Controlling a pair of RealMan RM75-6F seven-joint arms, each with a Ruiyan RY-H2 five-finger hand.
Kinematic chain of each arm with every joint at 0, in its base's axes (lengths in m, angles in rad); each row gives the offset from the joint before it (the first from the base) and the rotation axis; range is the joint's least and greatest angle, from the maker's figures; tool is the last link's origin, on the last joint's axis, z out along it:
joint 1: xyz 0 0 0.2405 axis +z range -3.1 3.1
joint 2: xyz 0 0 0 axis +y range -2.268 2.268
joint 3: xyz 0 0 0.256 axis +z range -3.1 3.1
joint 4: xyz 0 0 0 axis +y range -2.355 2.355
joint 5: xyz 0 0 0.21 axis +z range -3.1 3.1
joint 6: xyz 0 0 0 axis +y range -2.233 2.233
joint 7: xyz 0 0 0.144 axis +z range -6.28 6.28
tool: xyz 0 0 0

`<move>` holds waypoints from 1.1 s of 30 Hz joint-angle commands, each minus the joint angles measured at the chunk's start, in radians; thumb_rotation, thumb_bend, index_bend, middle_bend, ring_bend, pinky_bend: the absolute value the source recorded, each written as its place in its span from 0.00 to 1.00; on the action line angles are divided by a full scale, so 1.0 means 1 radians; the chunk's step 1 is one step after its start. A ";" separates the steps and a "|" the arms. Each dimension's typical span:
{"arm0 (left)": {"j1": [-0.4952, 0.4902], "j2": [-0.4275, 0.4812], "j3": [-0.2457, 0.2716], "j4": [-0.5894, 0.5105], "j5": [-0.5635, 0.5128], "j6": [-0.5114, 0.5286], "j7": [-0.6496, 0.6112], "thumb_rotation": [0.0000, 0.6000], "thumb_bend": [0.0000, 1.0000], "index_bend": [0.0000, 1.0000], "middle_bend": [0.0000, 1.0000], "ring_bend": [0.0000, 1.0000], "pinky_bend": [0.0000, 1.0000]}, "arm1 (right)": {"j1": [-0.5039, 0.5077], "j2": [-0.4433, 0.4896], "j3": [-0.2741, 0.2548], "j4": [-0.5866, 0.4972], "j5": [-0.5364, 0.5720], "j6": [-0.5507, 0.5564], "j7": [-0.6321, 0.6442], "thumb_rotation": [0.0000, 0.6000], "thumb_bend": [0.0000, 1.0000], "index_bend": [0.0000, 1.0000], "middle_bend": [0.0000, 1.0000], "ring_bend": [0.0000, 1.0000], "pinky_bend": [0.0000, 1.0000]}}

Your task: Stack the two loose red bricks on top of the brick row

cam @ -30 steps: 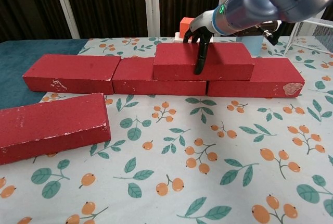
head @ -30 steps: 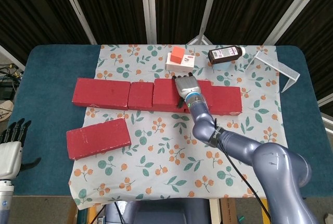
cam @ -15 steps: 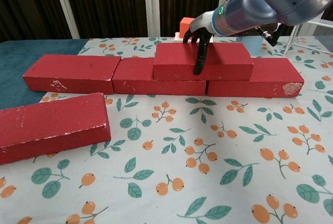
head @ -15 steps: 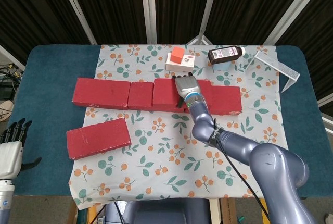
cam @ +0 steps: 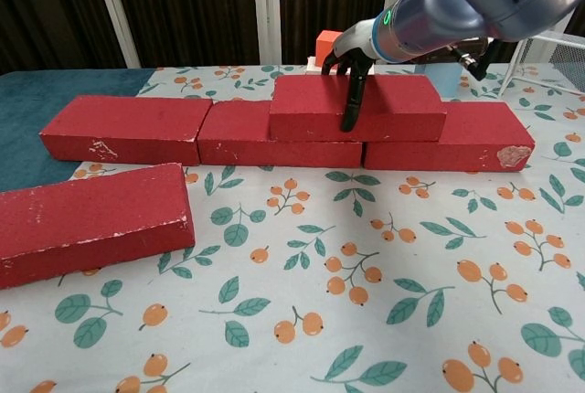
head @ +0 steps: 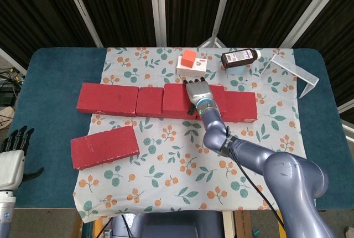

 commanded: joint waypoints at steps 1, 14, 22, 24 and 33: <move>0.001 -0.003 -0.002 0.003 -0.002 0.006 0.008 1.00 0.00 0.05 0.00 0.00 0.12 | 0.003 0.001 -0.001 -0.002 0.006 0.006 -0.001 1.00 0.05 0.06 0.14 0.06 0.00; 0.001 -0.001 0.000 0.000 -0.002 0.007 0.005 1.00 0.00 0.05 0.00 0.00 0.12 | 0.001 0.004 0.012 -0.014 -0.004 0.027 0.004 1.00 0.06 0.01 0.04 0.00 0.00; 0.001 -0.001 0.000 0.000 -0.005 0.007 0.005 1.00 0.00 0.05 0.00 0.00 0.12 | 0.008 0.028 0.011 -0.050 0.012 0.036 -0.011 1.00 0.05 0.00 0.02 0.00 0.00; 0.001 -0.001 0.000 0.000 -0.005 0.009 0.003 1.00 0.00 0.05 0.00 0.00 0.12 | 0.012 0.038 0.009 -0.065 0.020 0.041 -0.019 1.00 0.05 0.00 0.02 0.00 0.00; -0.001 0.003 0.000 -0.002 -0.011 0.002 0.000 1.00 0.00 0.05 0.00 0.00 0.12 | 0.023 0.142 0.021 -0.213 0.026 0.099 -0.026 1.00 0.05 0.00 0.01 0.00 0.00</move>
